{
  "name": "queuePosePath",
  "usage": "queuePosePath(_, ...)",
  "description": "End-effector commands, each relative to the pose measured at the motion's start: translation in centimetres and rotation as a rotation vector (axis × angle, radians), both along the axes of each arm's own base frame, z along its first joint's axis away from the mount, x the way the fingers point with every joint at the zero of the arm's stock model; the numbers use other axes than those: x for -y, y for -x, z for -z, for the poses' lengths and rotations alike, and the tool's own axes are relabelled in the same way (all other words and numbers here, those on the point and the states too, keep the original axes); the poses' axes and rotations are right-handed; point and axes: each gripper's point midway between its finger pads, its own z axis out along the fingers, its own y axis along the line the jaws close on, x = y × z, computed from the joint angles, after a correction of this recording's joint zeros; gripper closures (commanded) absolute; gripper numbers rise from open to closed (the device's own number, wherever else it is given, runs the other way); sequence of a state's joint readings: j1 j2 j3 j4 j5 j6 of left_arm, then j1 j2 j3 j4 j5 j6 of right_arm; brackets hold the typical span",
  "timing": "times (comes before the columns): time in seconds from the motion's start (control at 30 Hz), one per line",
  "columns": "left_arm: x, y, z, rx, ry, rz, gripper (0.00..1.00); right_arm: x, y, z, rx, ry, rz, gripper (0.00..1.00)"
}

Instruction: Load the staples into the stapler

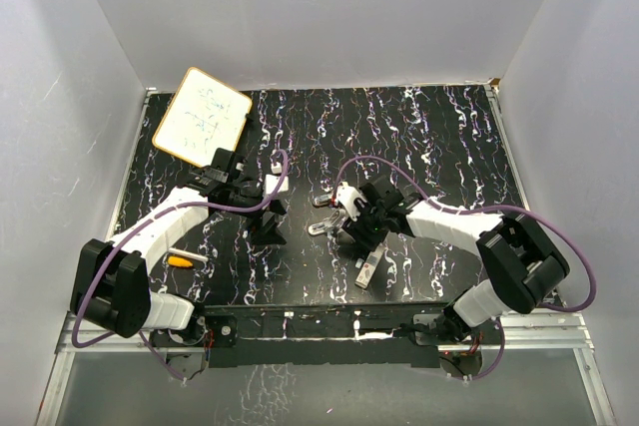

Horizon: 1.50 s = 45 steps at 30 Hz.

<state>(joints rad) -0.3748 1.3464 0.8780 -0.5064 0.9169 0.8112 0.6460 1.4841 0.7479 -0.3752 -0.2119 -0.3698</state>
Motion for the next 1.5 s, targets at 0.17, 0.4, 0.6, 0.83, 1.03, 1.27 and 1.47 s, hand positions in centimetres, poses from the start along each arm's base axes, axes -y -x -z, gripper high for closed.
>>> queuePosePath(0.17, 0.2, 0.0, -1.7, 0.038, 0.036, 0.02, 0.17, 0.2, -0.3, 0.8, -0.008, 0.032, -0.01, 0.62)
queuePosePath(0.4, 0.3, 0.0, -1.9, 0.041, 0.04, 0.023, 0.17, 0.4, -0.3, 0.9, -0.003, 0.043, -0.005, 0.72)
queuePosePath(0.6, 0.2, 0.0, -2.0, 0.043, 0.038, 0.022, 0.17, 0.4, -0.3, 0.8, -0.001, 0.039, -0.004, 0.76)
queuePosePath(0.83, 0.3, -0.1, -2.2, 0.049, 0.039, 0.021, 0.16, 0.1, -0.5, 0.4, 0.006, 0.029, -0.007, 0.82)
queuePosePath(1.03, 0.3, -1.2, -3.1, 0.054, 0.024, -0.029, 0.11, -0.6, -1.2, -1.1, 0.048, -0.01, -0.02, 0.88)
queuePosePath(1.27, -0.1, -4.3, -5.4, 0.043, 0.017, -0.191, 0.03, -2.7, -1.4, -5.5, 0.116, -0.143, -0.101, 0.89)
queuePosePath(1.47, 0.2, -5.8, -9.5, 0.008, 0.131, -0.257, 0.03, -5.2, -1.0, -11.6, 0.159, -0.307, -0.192, 0.89)
